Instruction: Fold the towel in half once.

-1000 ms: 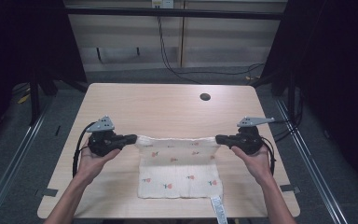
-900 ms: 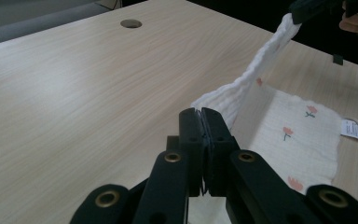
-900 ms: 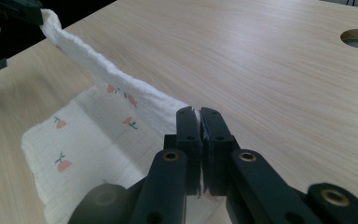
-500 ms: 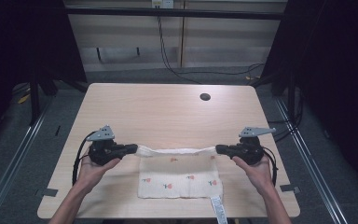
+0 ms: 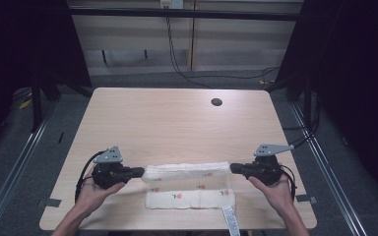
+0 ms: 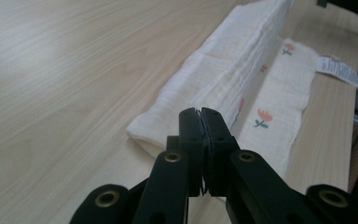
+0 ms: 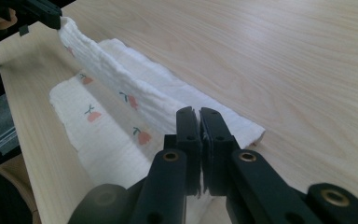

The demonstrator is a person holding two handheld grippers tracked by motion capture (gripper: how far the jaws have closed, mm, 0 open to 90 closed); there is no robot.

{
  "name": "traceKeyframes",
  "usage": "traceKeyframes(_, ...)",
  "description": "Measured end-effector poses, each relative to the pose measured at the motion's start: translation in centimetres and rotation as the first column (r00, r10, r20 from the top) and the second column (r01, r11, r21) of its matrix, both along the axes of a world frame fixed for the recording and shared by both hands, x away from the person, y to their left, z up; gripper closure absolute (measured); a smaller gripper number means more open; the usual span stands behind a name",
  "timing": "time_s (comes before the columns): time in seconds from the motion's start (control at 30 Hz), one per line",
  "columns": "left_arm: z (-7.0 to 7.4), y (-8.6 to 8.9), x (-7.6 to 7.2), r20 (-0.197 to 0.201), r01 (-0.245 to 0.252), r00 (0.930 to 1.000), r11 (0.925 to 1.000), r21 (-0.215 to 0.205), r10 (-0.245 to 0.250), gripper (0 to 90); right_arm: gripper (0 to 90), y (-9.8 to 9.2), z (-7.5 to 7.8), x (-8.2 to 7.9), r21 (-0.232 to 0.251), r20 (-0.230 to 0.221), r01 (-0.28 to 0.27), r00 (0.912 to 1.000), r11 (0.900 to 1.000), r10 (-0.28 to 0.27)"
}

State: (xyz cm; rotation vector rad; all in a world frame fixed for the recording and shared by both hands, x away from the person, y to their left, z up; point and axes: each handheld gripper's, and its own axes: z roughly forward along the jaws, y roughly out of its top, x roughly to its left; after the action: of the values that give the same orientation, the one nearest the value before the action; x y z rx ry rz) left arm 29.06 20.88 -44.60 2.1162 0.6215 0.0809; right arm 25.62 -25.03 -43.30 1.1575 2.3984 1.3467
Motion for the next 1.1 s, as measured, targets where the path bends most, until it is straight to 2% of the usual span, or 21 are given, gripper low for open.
traceKeyframes(0.17,0.0,0.1,-0.1,-0.009,0.003,1.0,1.0,0.004,-0.002,88.2,86.9,0.0,0.2,-0.5,0.007,0.0,-0.008,1.0,1.0,0.008)
traceKeyframes(0.33,-0.7,-0.4,-0.6,-0.007,0.025,0.9997,0.9988,0.042,-0.025,88.0,86.9,0.3,-0.9,-1.4,-0.021,-0.028,-0.025,0.9993,0.999,0.024)
traceKeyframes(0.4,-1.2,-0.5,-0.7,-0.021,0.026,0.9994,0.9992,0.03,-0.026,88.1,86.8,0.2,-1.3,-1.7,-0.014,-0.034,-0.026,0.9991,1.0,0.025)
traceKeyframes(0.53,-2.1,-0.9,-1.0,-0.033,0.044,0.9986,0.9969,0.065,-0.042,88.0,86.7,0.2,-2.3,-2.1,-0.023,-0.06,-0.035,0.9976,0.999,0.033)
traceKeyframes(0.63,-2.3,-1.1,-1.5,-0.042,0.059,0.9975,0.9968,0.054,-0.057,87.9,86.6,0.1,-3.0,-2.5,-0.035,-0.079,-0.039,0.9962,0.999,0.036)
traceKeyframes(0.87,-3.1,-1.8,-2.8,-0.069,0.105,0.9926,0.9905,0.088,-0.1,87.6,83.9,0.0,-4.5,-3.3,-0.055,-0.115,-0.037,0.9929,0.998,0.03)
traceKeyframes(1.0,-3.3,-1.7,-3.0,-0.071,0.117,0.9914,0.9881,0.1,-0.11,87.4,84.0,0.0,-4.8,-3.7,-0.06,-0.117,-0.045,0.9924,0.997,0.038)
traceKeyframes(1.07,-3.5,-1.7,-3.1,-0.092,0.119,0.9897,0.9876,0.103,-0.109,87.3,82.8,-0.1,-4.8,-3.9,-0.06,-0.124,-0.041,0.9917,0.997,0.034)
traceKeyframes(1.1,-3.6,-1.7,-3.2,-0.082,0.121,0.9903,0.9866,0.109,-0.112,87.3,80.9,-0.1,-4.9,-4.0,-0.063,-0.126,-0.039,0.9916,0.997,0.031)
